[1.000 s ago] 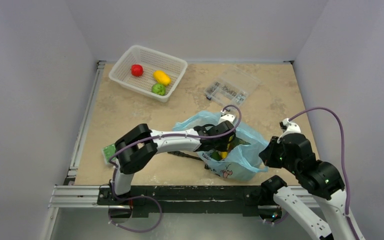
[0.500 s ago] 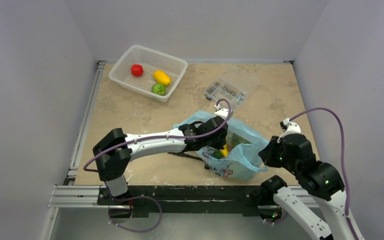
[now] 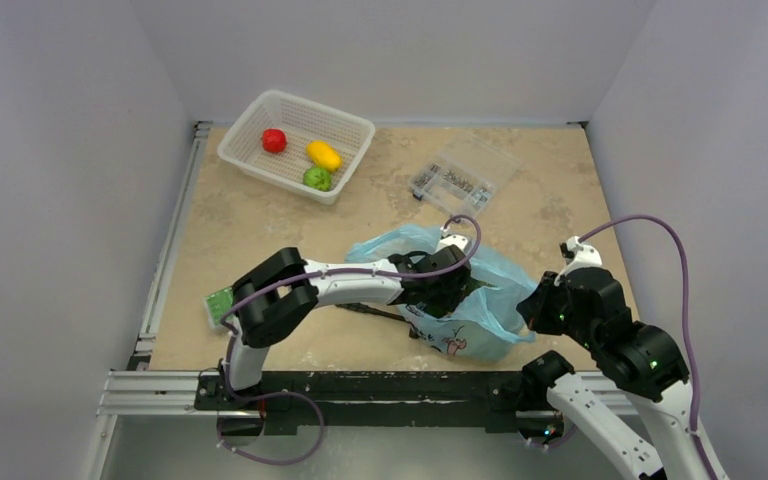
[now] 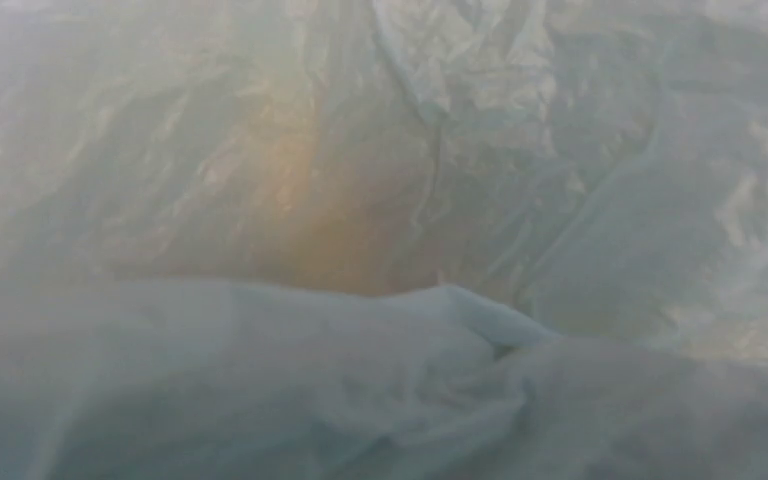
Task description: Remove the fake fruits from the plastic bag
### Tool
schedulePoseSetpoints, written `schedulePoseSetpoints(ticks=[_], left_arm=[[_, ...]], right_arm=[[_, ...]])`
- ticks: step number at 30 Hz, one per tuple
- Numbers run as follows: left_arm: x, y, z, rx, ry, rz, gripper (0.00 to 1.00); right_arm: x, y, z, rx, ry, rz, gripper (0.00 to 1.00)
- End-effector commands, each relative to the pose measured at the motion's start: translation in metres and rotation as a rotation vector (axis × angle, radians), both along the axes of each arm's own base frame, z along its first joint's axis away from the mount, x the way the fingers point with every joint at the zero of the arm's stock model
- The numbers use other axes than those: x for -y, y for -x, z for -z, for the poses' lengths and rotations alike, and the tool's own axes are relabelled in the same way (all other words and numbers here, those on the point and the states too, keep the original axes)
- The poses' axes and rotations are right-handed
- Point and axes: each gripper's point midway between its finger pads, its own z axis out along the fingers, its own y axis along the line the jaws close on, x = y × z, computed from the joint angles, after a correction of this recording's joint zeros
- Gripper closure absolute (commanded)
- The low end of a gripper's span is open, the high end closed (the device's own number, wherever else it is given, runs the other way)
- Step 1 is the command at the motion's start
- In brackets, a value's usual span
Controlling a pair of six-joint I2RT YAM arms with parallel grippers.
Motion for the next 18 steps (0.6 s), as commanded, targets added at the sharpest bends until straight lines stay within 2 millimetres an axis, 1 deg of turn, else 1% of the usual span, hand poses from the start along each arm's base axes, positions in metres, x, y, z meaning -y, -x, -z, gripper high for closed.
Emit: schedulePoseSetpoints(ticks=[1,2,4,5,10,15,18], left_arm=[[0.016,-0.004,0.005,-0.020,0.025,0.000,0.47],[0.014,-0.004,0.012,-0.027,0.003,-0.003,0.49],[0.011,-0.003,0.016,-0.027,-0.017,0.003,0.60],[0.012,-0.003,0.015,-0.023,-0.010,0.014,0.63],[0.014,-0.006,0.004,0.006,0.003,0.041,0.73],[0.018,-0.006,-0.022,0.043,0.059,0.067,0.85],[0.020,-0.005,-0.043,0.052,0.097,0.072,0.90]], right_arm=[[-0.002,-0.003,-0.006,0.039,-0.012,-0.012,1.00],[-0.002,-0.003,-0.007,0.039,-0.014,-0.012,1.00],[-0.001,-0.003,-0.006,0.031,-0.005,-0.008,1.00],[0.000,-0.004,-0.005,0.031,0.000,-0.002,1.00],[-0.003,-0.005,-0.006,0.034,-0.010,-0.014,1.00],[-0.002,-0.004,-0.006,0.041,-0.011,-0.011,1.00],[-0.003,-0.004,-0.006,0.040,-0.015,-0.016,1.00]])
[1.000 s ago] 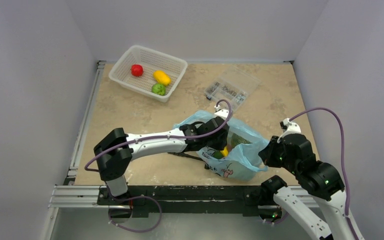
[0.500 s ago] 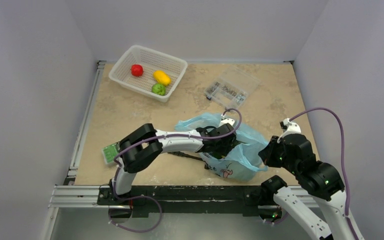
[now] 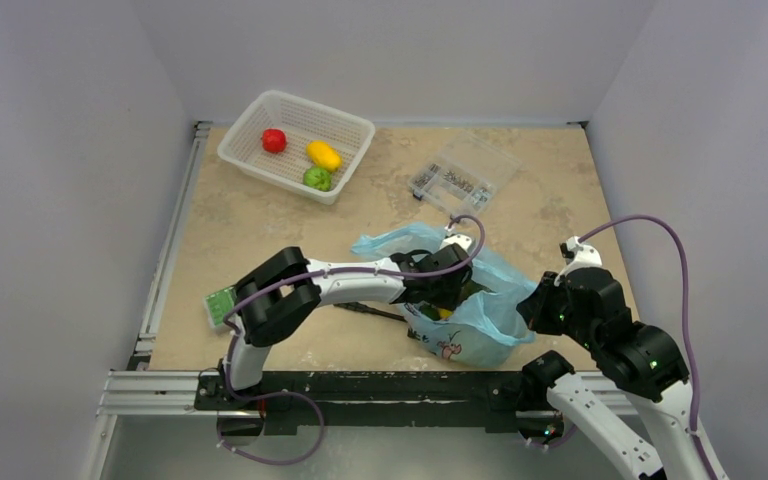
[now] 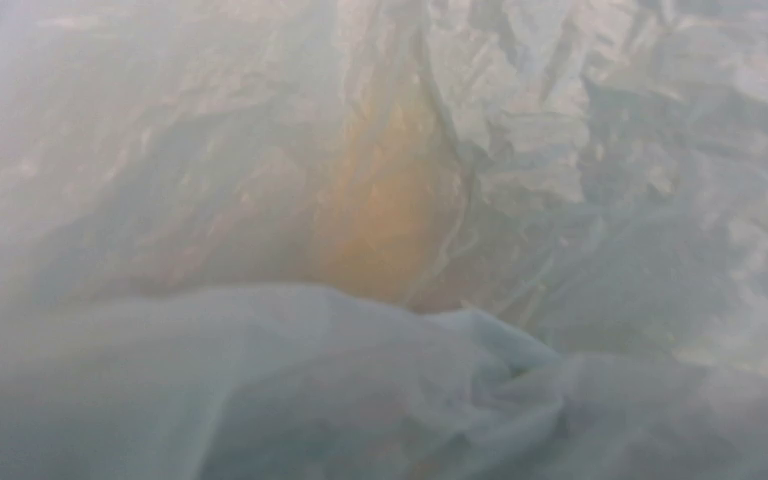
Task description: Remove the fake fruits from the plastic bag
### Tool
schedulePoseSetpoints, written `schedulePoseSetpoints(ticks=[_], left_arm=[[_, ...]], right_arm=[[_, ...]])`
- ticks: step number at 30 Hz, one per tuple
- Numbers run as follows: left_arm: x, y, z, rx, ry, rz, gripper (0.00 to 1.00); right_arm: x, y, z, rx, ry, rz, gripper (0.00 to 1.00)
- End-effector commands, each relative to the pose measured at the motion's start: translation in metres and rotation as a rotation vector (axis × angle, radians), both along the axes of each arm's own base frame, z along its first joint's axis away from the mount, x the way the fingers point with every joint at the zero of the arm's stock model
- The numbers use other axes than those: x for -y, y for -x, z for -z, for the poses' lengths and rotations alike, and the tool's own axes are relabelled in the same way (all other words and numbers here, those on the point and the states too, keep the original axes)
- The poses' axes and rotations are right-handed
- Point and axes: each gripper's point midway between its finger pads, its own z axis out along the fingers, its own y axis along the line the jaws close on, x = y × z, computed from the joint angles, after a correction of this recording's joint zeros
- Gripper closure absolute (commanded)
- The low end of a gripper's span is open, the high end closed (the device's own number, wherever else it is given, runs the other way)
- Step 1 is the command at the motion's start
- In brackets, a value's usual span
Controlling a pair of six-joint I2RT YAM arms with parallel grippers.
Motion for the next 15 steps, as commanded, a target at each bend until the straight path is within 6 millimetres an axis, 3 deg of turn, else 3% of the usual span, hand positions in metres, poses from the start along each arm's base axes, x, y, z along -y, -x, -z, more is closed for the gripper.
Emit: schedulePoseSetpoints(ticks=[1,3,10,15], left_arm=[[0.013,-0.004,-0.064,0.059,0.135,0.035,0.92],[0.016,-0.003,-0.077,0.072,0.184,0.043,1.00],[0.026,0.009,-0.117,0.067,0.334,0.090,1.00],[0.023,0.014,-0.135,0.082,0.365,0.118,1.00]], right_arm=[[-0.003,-0.004,-0.006,0.038,-0.014,-0.016,1.00],[-0.002,-0.004,-0.006,0.042,-0.014,-0.011,1.00],[0.004,-0.009,-0.009,0.056,0.014,0.025,1.00],[0.006,-0.015,-0.012,0.058,0.007,0.068,1.00]])
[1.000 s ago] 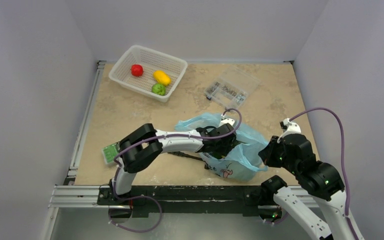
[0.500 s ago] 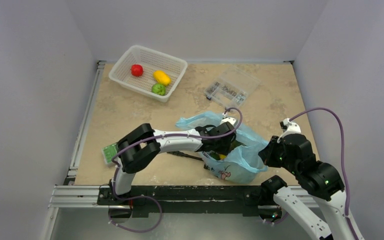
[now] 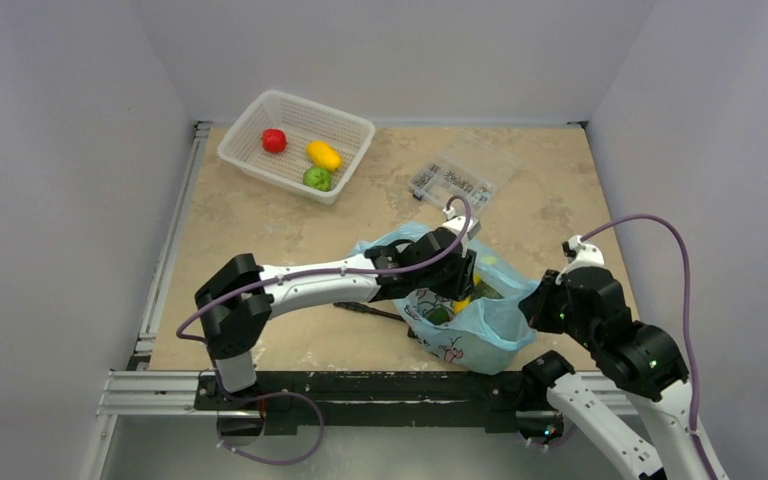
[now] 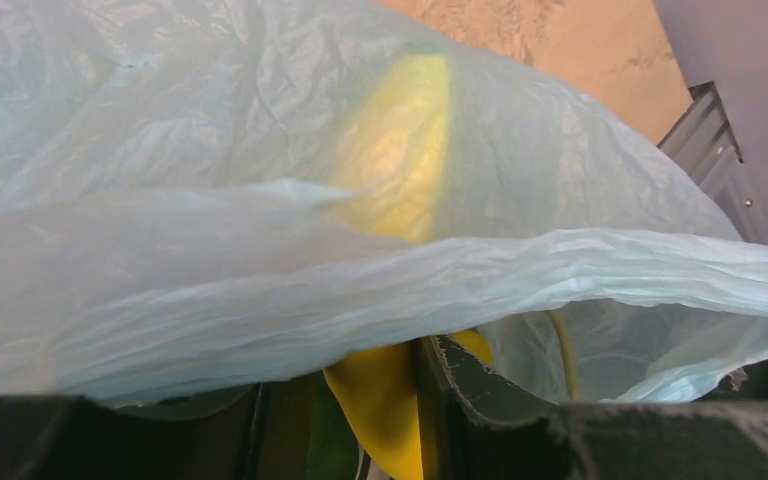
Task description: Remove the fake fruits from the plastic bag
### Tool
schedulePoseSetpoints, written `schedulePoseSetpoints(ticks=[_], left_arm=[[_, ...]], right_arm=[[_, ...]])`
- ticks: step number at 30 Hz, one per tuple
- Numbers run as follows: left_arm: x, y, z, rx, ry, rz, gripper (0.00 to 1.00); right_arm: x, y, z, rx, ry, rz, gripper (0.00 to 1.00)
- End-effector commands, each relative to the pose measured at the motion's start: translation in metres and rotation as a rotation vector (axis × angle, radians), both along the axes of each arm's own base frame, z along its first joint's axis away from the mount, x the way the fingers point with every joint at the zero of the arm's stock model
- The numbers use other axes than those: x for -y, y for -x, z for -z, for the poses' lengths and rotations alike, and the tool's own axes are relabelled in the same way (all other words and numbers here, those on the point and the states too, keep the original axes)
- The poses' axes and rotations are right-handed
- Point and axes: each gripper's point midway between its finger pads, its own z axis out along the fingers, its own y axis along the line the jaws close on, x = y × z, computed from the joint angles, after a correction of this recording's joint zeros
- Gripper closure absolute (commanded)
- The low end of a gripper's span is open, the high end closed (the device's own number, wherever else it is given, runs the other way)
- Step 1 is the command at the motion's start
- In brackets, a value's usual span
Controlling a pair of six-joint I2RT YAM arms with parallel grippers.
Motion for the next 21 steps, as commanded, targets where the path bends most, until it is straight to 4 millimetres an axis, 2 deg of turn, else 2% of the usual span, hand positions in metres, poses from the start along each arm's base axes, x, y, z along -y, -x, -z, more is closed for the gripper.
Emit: schedulePoseSetpoints(ticks=[1,9,13,17,21], left_arm=[[0.004,0.004,-0.040,0.033,0.105,0.042,1.00],[-0.015,0.011,-0.058,0.087,0.100,0.075,1.00],[-0.040,-0.001,-0.060,0.171,0.021,0.015,1.00],[-0.059,-0.008,-0.063,0.238,-0.039,-0.003,1.00],[-0.062,0.001,-0.083,0.274,0.005,0.056,1.00]], right_arm=[[0.006,-0.013,-0.012,0.050,0.012,0.060,1.00],[0.013,-0.017,-0.023,0.081,-0.019,0.144,1.00],[0.027,-0.019,-0.026,0.096,-0.018,0.250,1.00],[0.044,-0.015,-0.043,0.179,-0.056,0.345,1.00],[0.047,-0.013,-0.040,0.176,-0.026,0.337,1.00]])
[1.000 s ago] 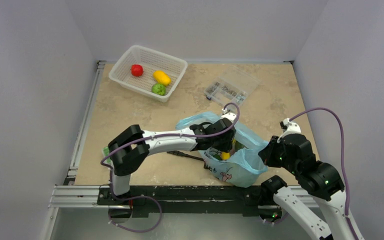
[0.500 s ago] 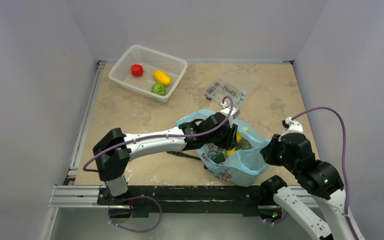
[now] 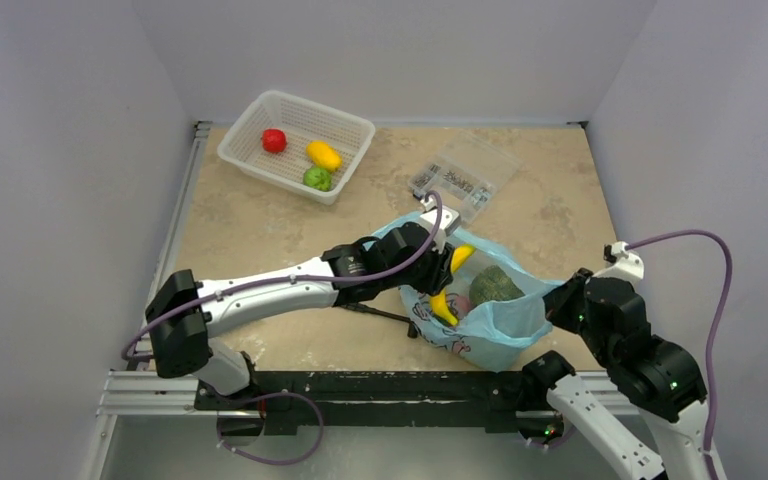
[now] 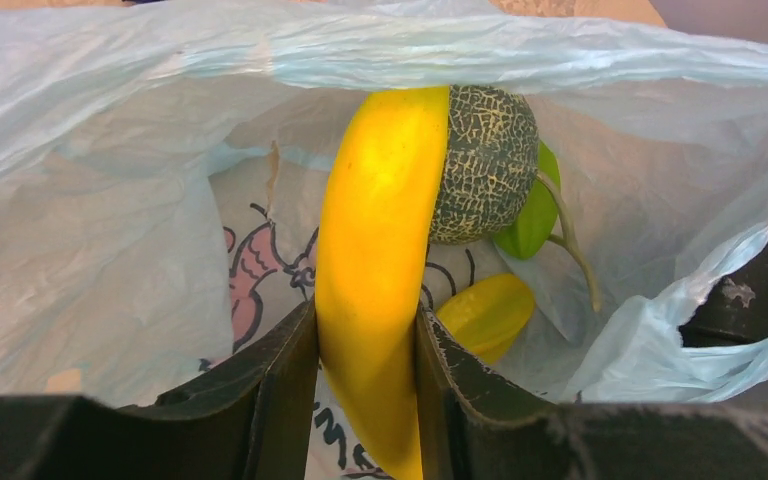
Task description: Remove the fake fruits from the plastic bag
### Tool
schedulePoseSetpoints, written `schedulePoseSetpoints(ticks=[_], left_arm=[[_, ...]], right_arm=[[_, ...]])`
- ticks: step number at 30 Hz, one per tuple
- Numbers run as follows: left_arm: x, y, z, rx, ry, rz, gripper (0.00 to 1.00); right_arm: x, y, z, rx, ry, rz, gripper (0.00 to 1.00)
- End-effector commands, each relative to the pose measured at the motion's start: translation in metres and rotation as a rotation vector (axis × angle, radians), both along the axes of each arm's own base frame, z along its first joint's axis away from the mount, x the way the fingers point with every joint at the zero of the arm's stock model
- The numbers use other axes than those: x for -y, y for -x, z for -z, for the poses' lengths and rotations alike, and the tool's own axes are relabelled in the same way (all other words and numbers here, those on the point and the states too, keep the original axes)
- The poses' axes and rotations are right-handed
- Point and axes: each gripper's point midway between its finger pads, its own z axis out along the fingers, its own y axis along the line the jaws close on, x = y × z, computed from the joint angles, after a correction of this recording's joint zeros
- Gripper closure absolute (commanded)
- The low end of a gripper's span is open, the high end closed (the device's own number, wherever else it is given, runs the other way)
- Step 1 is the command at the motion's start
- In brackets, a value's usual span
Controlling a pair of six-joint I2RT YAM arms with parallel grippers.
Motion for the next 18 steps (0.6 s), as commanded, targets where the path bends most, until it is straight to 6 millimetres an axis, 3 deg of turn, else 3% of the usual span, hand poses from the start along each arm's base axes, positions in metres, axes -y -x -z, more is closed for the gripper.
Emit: schedulePoseSetpoints(ticks=[1,6,13,15,18], left_arm=[[-0.013,0.004,-0.035,0.101,0.048,0.054,1.00],[-0.026,0.013,-0.084,0.226,0.184,0.119,1.00],[-0.038,0.068,-0.168,0.333,0.400,0.431,1.00],[-0.049,0.057,-0.178,0.367,0.379,0.363,1.00],[-0.081,0.008,-0.187,0.425,0.271,0.102,1.00]], right_arm=[[0.011,-0.003,-0.011,0.036,0.009,0.063,1.00],[0.009,-0.005,-0.010,0.038,0.023,0.043,1.00],[-0.002,-0.009,-0.012,0.059,0.026,-0.031,1.00],[-0.003,-0.009,-0.013,0.064,0.024,-0.039,1.00],[-0.004,-0.008,-0.014,0.074,0.018,-0.049,1.00]])
